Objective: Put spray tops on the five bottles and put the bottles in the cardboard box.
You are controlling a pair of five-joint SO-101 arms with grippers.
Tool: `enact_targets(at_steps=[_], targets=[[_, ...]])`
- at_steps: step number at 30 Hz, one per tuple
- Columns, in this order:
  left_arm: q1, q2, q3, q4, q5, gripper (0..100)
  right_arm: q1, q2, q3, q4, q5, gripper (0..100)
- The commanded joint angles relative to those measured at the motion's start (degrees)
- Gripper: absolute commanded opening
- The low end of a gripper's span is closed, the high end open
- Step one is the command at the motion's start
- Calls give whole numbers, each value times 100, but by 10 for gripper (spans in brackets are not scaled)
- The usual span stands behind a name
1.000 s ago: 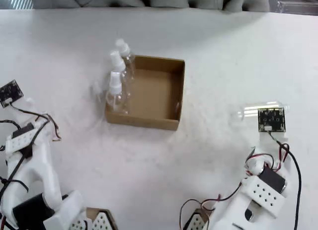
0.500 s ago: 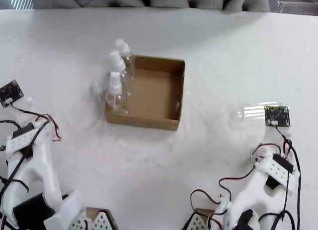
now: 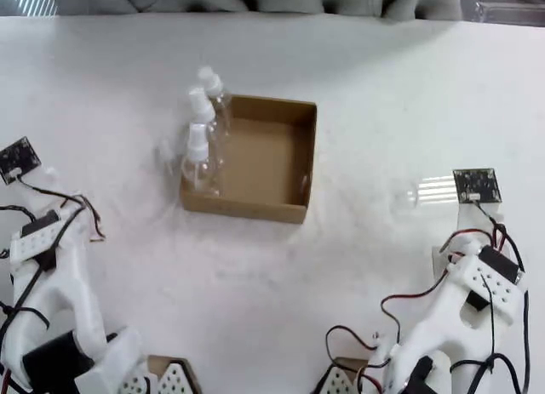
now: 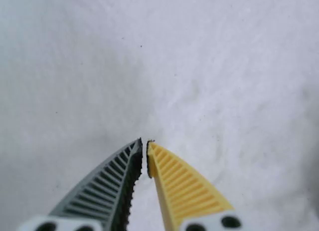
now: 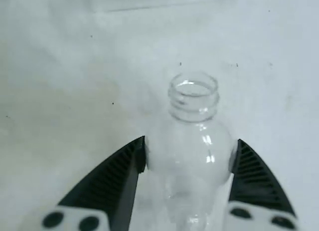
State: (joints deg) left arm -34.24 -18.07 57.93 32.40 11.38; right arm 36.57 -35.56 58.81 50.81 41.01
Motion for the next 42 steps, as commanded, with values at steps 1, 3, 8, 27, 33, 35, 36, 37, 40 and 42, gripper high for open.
enact_targets(at_steps=[1,3,8,27,33,35,36,37,40,42], targets=[[-4,13,-211,-123,26,26,-101,-13,-352,57,88,232],[-4,13,-211,-123,26,26,-110,-13,-343,84,211,276],[-4,13,-211,-123,18,26,-101,-4,-325,66,281,323],[-4,13,-211,-114,18,26,-382,1314,-2796,1982,651,252],[-4,13,-211,-114,18,26,-391,1965,-2971,1938,1310,329],[-4,13,-211,-123,18,26,-391,2158,-2998,1930,1547,324],[-4,13,-211,-123,18,26,-391,2255,-3007,1930,1662,317],[-4,13,-211,-123,18,26,-391,2352,-2998,1877,1776,305],[-4,13,-211,-123,18,26,-400,2677,-3007,1587,1934,255],[-4,13,-211,-123,18,26,-400,2870,-3007,1349,1934,234]])
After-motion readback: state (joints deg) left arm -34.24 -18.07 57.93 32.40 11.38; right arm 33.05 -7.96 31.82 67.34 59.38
